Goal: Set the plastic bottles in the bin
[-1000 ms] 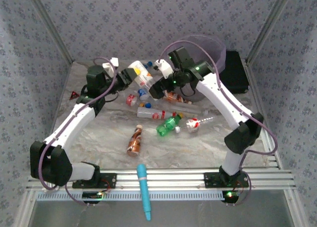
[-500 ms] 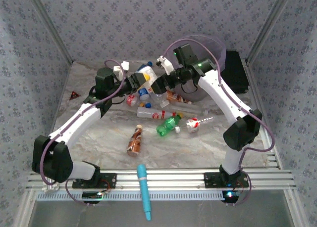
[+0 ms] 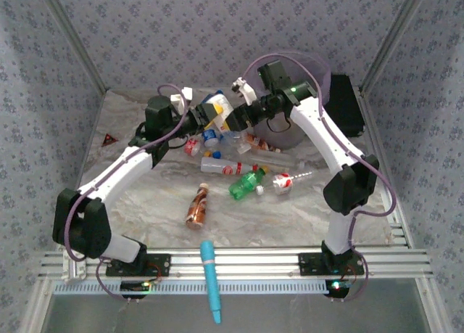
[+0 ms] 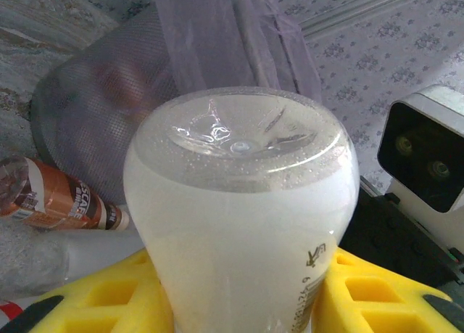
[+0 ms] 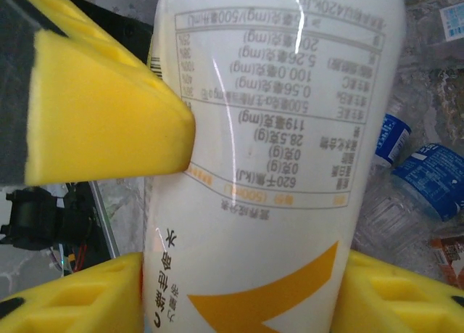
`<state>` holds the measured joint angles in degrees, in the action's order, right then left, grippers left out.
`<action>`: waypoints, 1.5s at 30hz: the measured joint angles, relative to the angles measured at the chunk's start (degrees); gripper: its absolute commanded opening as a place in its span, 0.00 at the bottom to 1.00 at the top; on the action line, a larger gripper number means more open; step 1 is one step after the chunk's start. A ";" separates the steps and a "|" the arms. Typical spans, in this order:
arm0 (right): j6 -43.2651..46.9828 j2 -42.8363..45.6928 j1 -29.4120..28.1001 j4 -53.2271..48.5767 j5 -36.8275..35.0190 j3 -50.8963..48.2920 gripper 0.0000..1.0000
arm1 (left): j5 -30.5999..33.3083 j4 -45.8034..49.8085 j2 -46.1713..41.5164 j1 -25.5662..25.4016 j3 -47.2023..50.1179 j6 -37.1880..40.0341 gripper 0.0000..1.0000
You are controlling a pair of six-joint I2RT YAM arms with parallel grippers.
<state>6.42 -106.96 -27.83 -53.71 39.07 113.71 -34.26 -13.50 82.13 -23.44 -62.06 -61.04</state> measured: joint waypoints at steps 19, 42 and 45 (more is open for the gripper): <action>-3.23 8.61 11.52 3.19 -3.89 4.46 0.51 | 5.97 8.41 -1.05 4.83 0.87 9.49 0.97; -5.60 -14.71 19.23 -4.07 -20.70 29.68 0.51 | 29.51 39.10 -3.21 -5.07 -4.52 34.12 0.94; -4.20 -15.32 19.23 -6.05 -21.44 28.41 0.52 | 29.79 39.12 -3.30 -5.07 -4.52 34.53 0.94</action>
<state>2.22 -122.28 -8.60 -59.77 17.63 142.12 -4.47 25.63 78.83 -28.51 -66.59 -26.50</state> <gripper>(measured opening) 0.518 0.943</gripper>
